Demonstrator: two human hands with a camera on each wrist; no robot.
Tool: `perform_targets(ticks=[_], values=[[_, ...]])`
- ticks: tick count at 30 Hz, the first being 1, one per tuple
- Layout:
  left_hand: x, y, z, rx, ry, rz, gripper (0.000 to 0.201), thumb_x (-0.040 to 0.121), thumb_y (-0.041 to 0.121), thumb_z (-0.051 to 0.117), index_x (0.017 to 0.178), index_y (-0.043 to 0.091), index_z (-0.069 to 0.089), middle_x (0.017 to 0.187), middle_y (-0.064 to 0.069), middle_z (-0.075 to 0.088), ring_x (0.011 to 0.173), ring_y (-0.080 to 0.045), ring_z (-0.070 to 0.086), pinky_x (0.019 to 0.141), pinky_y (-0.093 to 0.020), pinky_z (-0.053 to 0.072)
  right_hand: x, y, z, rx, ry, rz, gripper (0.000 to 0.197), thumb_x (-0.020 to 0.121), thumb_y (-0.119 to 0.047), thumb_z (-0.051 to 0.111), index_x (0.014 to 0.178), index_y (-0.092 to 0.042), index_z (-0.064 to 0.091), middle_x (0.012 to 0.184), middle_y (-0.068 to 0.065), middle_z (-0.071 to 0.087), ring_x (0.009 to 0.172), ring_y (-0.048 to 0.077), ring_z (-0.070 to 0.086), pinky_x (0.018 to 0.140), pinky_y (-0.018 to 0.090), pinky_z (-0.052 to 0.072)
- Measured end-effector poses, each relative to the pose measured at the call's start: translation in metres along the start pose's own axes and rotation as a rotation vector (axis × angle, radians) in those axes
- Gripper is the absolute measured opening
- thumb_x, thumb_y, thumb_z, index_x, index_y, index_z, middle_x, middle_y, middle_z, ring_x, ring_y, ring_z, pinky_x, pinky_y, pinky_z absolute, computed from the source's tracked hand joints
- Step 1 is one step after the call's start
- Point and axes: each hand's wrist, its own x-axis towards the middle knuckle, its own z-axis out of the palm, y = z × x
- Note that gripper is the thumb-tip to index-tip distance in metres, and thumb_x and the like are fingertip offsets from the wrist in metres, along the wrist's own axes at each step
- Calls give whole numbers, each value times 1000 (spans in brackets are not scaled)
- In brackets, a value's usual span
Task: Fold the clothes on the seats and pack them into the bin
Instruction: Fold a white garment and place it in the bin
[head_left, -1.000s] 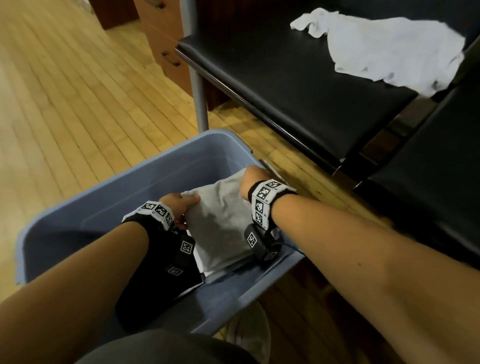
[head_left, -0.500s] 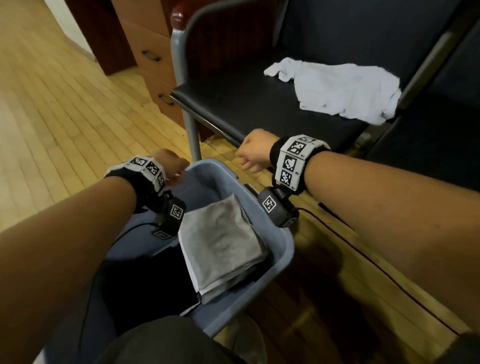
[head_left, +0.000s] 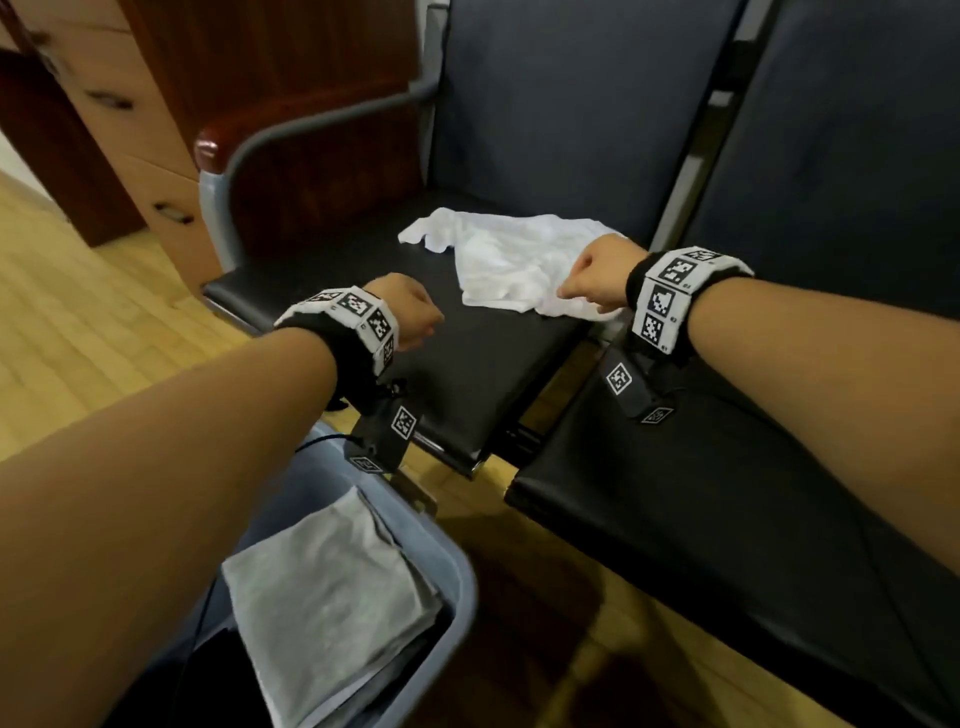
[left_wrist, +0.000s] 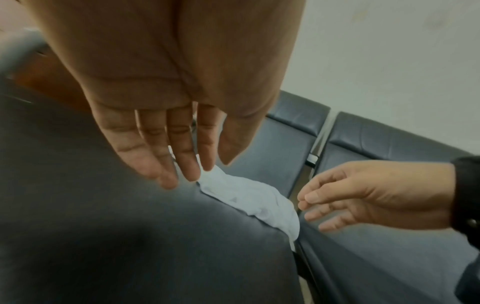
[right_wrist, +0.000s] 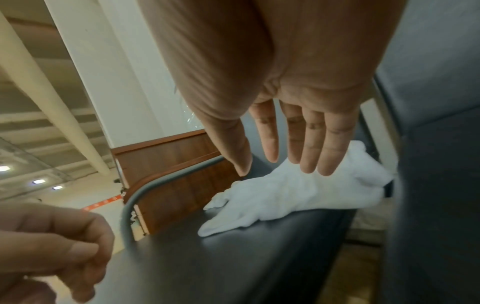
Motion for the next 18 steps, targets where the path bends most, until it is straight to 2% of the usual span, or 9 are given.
perform_targets(ticks=[2,5,7,9,11,13,15,16,18], values=[[20,18,11,223,-17,88,15,87,26,64,95,15,68,88,-2,66,90,-23,64,82,-34,53,14,18,-4,-143,29,-14,42,81,-30,75,108,2,68,106,16,68,105,33,64,86,37,53],[51,38,25,497,-39,181,32,84,26,66,115,20,60,116,-4,61,107,-25,58,87,-35,48,35,39,-3,-206,7,-27,57,81,-37,76,128,-11,60,133,9,57,120,27,55,96,33,46],[72,44,35,542,-82,202,51,84,30,67,132,24,49,131,-5,55,114,-28,55,93,-37,48,49,50,1,-221,-50,-29,64,80,-39,76,136,-17,53,139,7,51,124,27,52,99,33,43],[89,46,45,579,-143,185,72,80,44,67,143,29,35,140,-3,48,120,-30,52,100,-40,44,60,59,8,-211,-85,-39,66,81,-37,76,139,-20,50,140,7,50,123,28,51,98,31,43],[101,46,52,666,-144,168,76,80,51,64,145,28,32,142,-8,44,123,-33,50,102,-43,43,66,64,13,-207,-63,-61,63,82,-34,76,138,-20,51,137,6,51,122,27,52,95,30,42],[107,49,56,712,-105,178,57,88,43,62,137,21,45,135,-13,47,119,-34,51,97,-40,43,72,69,16,-187,-34,-81,53,83,-29,75,131,-17,56,120,4,57,110,25,56,90,28,46],[105,57,56,738,-114,206,39,94,34,58,126,14,54,128,-12,55,115,-32,54,91,-35,43,74,72,17,-140,-53,-93,31,83,-21,76,110,-12,65,91,-1,61,89,20,58,73,25,51],[106,58,56,747,-116,199,34,96,31,55,124,11,57,126,-12,58,114,-31,55,90,-34,44,74,72,18,-145,-64,-97,22,82,-19,75,102,-12,67,84,-2,60,84,19,58,63,22,49],[105,60,52,755,-101,174,31,97,27,53,122,9,57,122,-13,60,111,-32,57,91,-36,46,73,70,17,-98,-59,-83,12,84,-15,72,92,-14,64,86,3,62,80,22,62,57,22,49]])
